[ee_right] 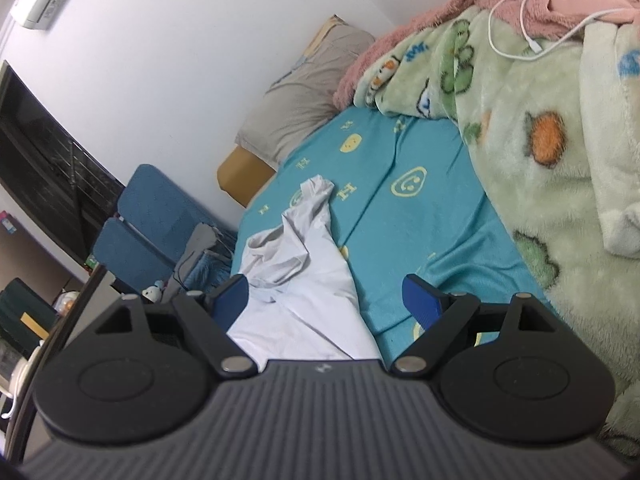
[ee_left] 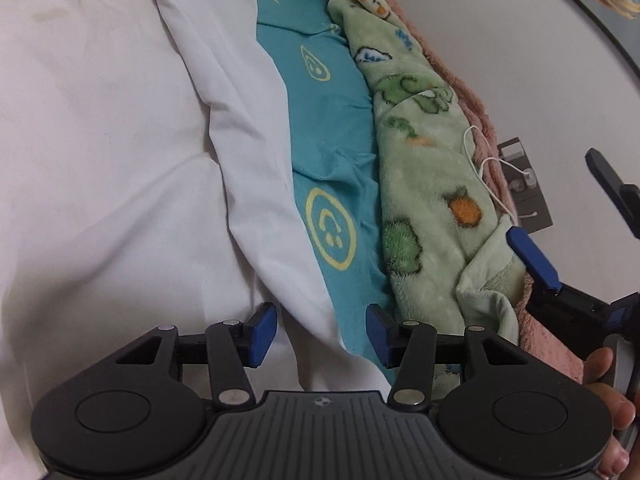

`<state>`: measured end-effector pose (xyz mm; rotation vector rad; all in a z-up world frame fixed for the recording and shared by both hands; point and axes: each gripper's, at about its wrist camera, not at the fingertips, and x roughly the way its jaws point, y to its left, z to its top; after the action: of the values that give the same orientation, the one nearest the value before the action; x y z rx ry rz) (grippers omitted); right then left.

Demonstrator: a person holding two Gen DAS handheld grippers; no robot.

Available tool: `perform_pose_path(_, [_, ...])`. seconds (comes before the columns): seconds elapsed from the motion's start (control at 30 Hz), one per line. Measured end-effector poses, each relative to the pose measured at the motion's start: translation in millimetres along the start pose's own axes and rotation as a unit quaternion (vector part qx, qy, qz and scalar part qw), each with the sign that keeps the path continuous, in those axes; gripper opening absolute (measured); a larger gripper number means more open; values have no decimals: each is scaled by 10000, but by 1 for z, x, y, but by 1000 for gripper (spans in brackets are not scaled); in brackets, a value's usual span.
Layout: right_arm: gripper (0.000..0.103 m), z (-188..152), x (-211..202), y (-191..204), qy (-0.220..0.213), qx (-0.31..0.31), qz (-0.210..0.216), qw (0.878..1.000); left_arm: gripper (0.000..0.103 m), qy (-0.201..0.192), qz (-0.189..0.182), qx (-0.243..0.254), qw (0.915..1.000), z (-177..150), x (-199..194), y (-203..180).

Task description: Fold clothes

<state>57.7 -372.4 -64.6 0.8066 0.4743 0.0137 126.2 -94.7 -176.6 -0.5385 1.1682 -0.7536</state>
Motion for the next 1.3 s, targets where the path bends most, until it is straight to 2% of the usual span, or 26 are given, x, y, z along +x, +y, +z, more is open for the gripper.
perform_pose_path(0.07, [86,-2,4,1,34,-33,-40,10000,47,-77,-32,61,9999,4,0,-1])
perform_pose_path(0.13, [86,-4,7,2,76,-77,-79,9999,21,-166,-50,111,9998,8,-2,-1])
perform_pose_path(0.2, [86,-5,10,3,122,-118,-122,9998,6,-242,-158,130,9995,8,-9,-3])
perform_pose_path(0.37, [86,-8,13,3,188,-189,-254,9993,3,-477,-312,180,9982,6,-40,-14])
perform_pose_path(0.53, [86,-10,15,2,260,-204,-340,9989,0,-446,-398,-115,9981,4,-79,-8])
perform_pose_path(0.67, [86,-12,18,3,339,-242,-360,9985,0,-568,-354,-380,9970,6,-116,6])
perform_pose_path(0.83, [86,-14,18,4,452,-184,-290,9984,1,-660,-8,-490,9966,4,-125,18])
perform_pose_path(0.87, [86,-14,17,3,462,-156,-259,9985,2,-612,60,-434,9972,3,-116,15])
perform_pose_path(0.9, [86,-13,14,3,438,-148,-233,9987,9,-560,132,-371,9977,1,-107,11])
perform_pose_path(0.97, [86,-11,8,3,345,-133,-190,9991,25,-457,277,-245,9983,-2,-89,4])
perform_pose_path(1.0, [86,-10,5,3,298,-125,-169,9993,38,-405,349,-183,9984,-4,-80,1])
perform_pose_path(1.03, [86,-9,2,3,251,-118,-148,9995,44,-353,420,-120,9984,-6,-71,-3])
perform_pose_path(1.17, [86,-6,3,0,243,-54,-183,9995,44,-102,333,-174,9992,-11,-36,-4])
perform_pose_path(1.3, [86,-6,8,-4,363,27,-134,9992,43,-158,-17,-175,9997,-12,-26,-5])
